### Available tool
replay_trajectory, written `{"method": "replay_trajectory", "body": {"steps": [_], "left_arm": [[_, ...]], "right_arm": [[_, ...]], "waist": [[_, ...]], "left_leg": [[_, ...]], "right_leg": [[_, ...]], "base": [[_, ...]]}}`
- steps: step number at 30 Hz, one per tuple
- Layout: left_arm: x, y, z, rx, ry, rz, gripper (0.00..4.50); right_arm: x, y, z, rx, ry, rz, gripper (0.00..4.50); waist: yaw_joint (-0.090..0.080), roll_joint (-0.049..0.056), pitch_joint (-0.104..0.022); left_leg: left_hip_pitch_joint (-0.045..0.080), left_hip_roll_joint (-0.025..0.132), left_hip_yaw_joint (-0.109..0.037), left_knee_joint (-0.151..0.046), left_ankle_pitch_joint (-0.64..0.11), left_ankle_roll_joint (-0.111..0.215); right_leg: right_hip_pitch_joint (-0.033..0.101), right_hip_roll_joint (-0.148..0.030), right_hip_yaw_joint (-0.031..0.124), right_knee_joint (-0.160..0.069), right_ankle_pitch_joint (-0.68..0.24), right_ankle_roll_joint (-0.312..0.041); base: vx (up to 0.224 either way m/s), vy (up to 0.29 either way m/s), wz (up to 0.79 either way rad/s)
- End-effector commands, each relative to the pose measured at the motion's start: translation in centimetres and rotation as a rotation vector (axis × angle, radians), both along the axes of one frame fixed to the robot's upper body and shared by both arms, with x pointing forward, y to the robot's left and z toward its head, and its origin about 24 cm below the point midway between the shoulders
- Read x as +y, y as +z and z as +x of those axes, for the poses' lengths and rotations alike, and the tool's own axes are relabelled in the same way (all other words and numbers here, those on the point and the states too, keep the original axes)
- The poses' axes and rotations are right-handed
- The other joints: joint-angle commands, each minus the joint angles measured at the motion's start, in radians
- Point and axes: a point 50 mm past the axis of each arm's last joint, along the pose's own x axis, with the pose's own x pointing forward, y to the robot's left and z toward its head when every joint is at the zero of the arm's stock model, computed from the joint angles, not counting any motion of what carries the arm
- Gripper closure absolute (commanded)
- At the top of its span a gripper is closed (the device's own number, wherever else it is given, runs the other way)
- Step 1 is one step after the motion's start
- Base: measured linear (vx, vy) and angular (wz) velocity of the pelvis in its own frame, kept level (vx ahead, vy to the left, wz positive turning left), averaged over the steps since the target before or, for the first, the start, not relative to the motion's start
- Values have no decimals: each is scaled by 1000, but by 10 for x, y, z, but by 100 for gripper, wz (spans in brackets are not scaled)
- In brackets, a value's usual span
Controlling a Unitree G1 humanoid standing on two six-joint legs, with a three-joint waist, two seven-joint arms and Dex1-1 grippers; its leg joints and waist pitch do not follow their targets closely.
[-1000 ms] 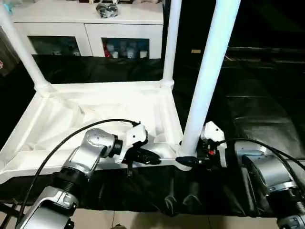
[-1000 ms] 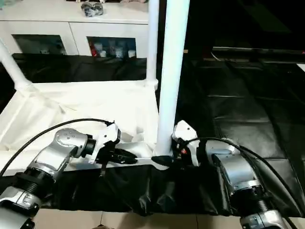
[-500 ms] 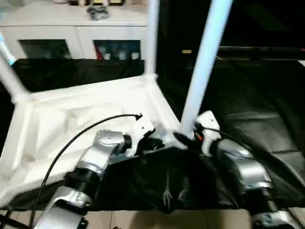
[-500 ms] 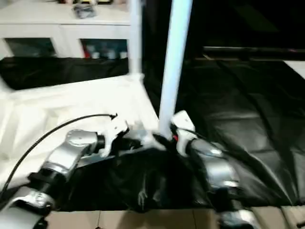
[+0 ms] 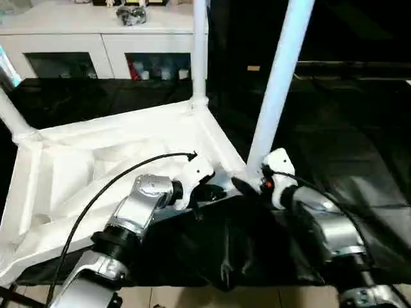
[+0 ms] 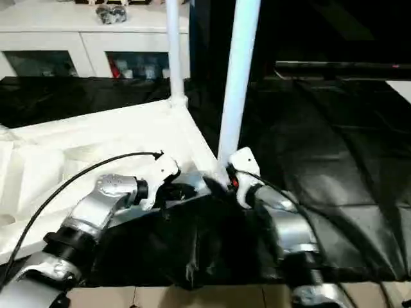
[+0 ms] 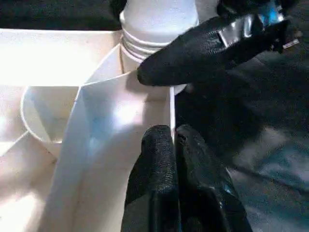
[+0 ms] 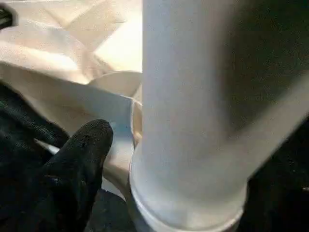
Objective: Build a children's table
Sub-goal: Rotate leg to tighten
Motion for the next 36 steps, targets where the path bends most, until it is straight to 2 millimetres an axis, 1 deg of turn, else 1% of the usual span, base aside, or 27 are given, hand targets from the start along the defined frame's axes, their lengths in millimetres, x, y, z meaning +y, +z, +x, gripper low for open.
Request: {"method": "replay_trajectory", "body": {"steps": [1, 2, 4, 5, 6, 7, 8, 9, 10, 11, 12, 13, 14, 15, 17, 18, 21, 24, 26, 28, 29, 31, 32, 33, 34, 35, 36], "left_arm": [[-23, 11, -9, -34, -155, -85, 450], [-18, 11, -11, -21, -185, -78, 450], [-14, 11, -11, -19, -208, -76, 450], [-12, 12, -12, -15, -223, -73, 450], [-9, 12, -12, -15, -245, -67, 450], [-6, 12, -13, -11, -262, -60, 450], [-3, 12, -13, -6, -275, -52, 450], [0, 12, -13, -4, -283, -45, 450], [1, 12, -12, -3, -286, -42, 450], [4, 13, -12, 4, -297, -35, 450], [6, 13, -12, 8, -305, -31, 450], [9, 13, -12, 9, -314, -25, 450], [9, 13, -12, 9, -314, -25, 450], [11, 13, -12, 14, -322, -21, 450], [13, 14, -12, 18, -329, -16, 450], [16, 14, -12, 28, -341, -14, 450], [18, 14, -13, 32, -347, -13, 450], [18, 14, -13, 34, -347, -11, 450], [17, 13, -12, 29, -338, -10, 450], [14, 12, -11, 22, -309, -22, 450], [13, 12, -11, 20, -300, -24, 450], [8, 12, -8, 9, -247, -44, 450], [7, 12, -8, 7, -237, -46, 450], [4, 12, -6, 2, -205, -54, 450], [0, 13, -4, -10, -170, -59, 450], [-3, 13, -2, -18, -146, -61, 450], [-6, 13, 0, -28, -116, -63, 450]], "right_arm": [[23, 3, -11, 4, 217, 34, 46], [14, 6, -14, 17, 277, 25, 46], [9, 7, -17, 24, 319, 17, 46], [5, 9, -19, 33, 349, 14, 46], [1, 10, -21, 40, 386, 5, 46], [-2, 11, -23, 50, 415, 2, 46], [-4, 12, -24, 60, 441, 4, 46], [-6, 13, -26, 67, 463, 5, 46], [-6, 14, -26, 70, 474, 6, 60], [-7, 15, -28, 78, 500, 10, 60], [-8, 15, -29, 83, 518, 13, 70], [-8, 16, -30, 88, 541, 13, 80], [-8, 16, -30, 88, 541, 13, 96], [-9, 16, -32, 98, 565, 12, 96], [-9, 15, -34, 107, 594, 6, 113], [-7, 14, -36, 121, 628, 7, 130], [-7, 14, -38, 128, 647, 7, 156], [-6, 13, -39, 135, 664, -1, 172], [-6, 11, -40, 138, 666, -2, 178], [-4, 9, -41, 140, 644, 14, 182], [-4, 9, -41, 140, 636, 19, 183], [-2, 6, -40, 127, 569, 37, 183], [-1, 5, -39, 124, 552, 37, 183], [1, 2, -37, 116, 496, 39, 184], [3, -2, -33, 110, 429, 39, 184], [5, -4, -30, 107, 382, 39, 185], [7, -8, -26, 107, 317, 34, 185]], "waist": [[-1, -9, -58], [0, -9, -57], [4, -8, -59], [4, -9, -59], [5, -13, -58], [6, -15, -57], [9, -11, -57], [11, -16, -55], [12, -16, -54], [16, -17, -53], [16, -19, -53], [17, -18, -53], [20, -22, -52], [22, -21, -53], [24, -21, -53], [26, -27, -54], [26, -23, -54], [27, -26, -52], [27, -26, -52], [27, -22, -50], [26, -21, -50], [30, -22, -49], [29, -23, -48], [27, -25, -48], [26, -24, -47], [19, -24, -48], [14, -26, -49]], "left_leg": [[13, 29, -16, -65, -270, 31], [13, 31, -15, -64, -260, 38], [13, 33, -14, -61, -246, 50], [10, 32, -12, -59, -232, 56], [10, 32, -12, -58, -231, 63], [11, 33, -11, -58, -232, 66], [11, 35, -11, -59, -237, 67], [12, 36, -10, -59, -249, 63], [13, 36, -11, -60, -253, 62], [15, 37, -12, -61, -265, 53], [15, 37, -12, -62, -266, 52], [15, 37, -12, -63, -269, 50], [16, 38, -12, -63, -273, 48], [18, 39, -12, -63, -273, 44], [18, 40, -12, -63, -267, 41], [16, 39, -12, -63, -257, 43], [14, 40, -12, -62, -244, 44], [14, 39, -11, -62, -241, 45], [14, 39, -12, -62, -241, 45], [15, 38, -12, -62, -249, 43], [16, 38, -11, -62, -257, 41], [19, 40, -11, -63, -269, 34], [18, 39, -12, -64, -274, 32], [15, 38, -13, -66, -278, 26], [16, 37, -14, -67, -285, 23], [17, 35, -15, -67, -295, 14], [16, 34, -17, -68, -301, 5]], "right_leg": [[42, -46, 35, -65, -246, -186], [43, -46, 36, -62, -226, -197], [44, -45, 35, -56, -191, -213], [45, -44, 34, -54, -171, -223], [47, -44, 33, -55, -176, -227], [45, -45, 34, -55, -183, -228], [45, -46, 33, -56, -204, -227], [43, -47, 34, -59, -229, -224], [42, -47, 34, -59, -242, -222], [40, -49, 34, -61, -276, -214], [41, -50, 35, -62, -285, -211], [40, -50, 35, -63, -293, -209], [39, -51, 35, -63, -309, -204], [36, -51, 36, -64, -313, -202], [36, -50, 36, -62, -298, -206], [39, -51, 36, -58, -289, -208], [38, -52, 36, -56, -269, -214], [38, -51, 36, -56, -257, -219], [39, -52, 36, -55, -260, -219], [39, -52, 36, -57, -269, -218], [37, -51, 36, -60, -275, -215], [35, -51, 37, -61, -285, -215], [36, -52, 37, -62, -295, -212], [38, -53, 36, -63, -316, -203], [37, -53, 36, -66, -332, -198], [36, -54, 36, -69, -358, -191], [38, -54, 34, -72, -388, -179]], "base": [[0, 0, 0], [0, 0, 0], [0, 0, 0], [0, 0, 0], [0, 0, 0], [0, 0, 0], [0, 0, 0], [0, 0, 0], [0, 0, 0], [0, 0, 0], [0, 0, 0], [0, 0, 0], [0, 0, 0], [0, 0, 0], [0, 0, 0], [0, 0, 0], [0, 0, 0], [0, 0, 0], [0, 0, 0], [0, 0, 0], [0, 0, 0], [0, 0, 0], [0, 0, 0], [0, 0, 0], [0, 0, 0], [0, 0, 0], [0, 0, 0]]}}
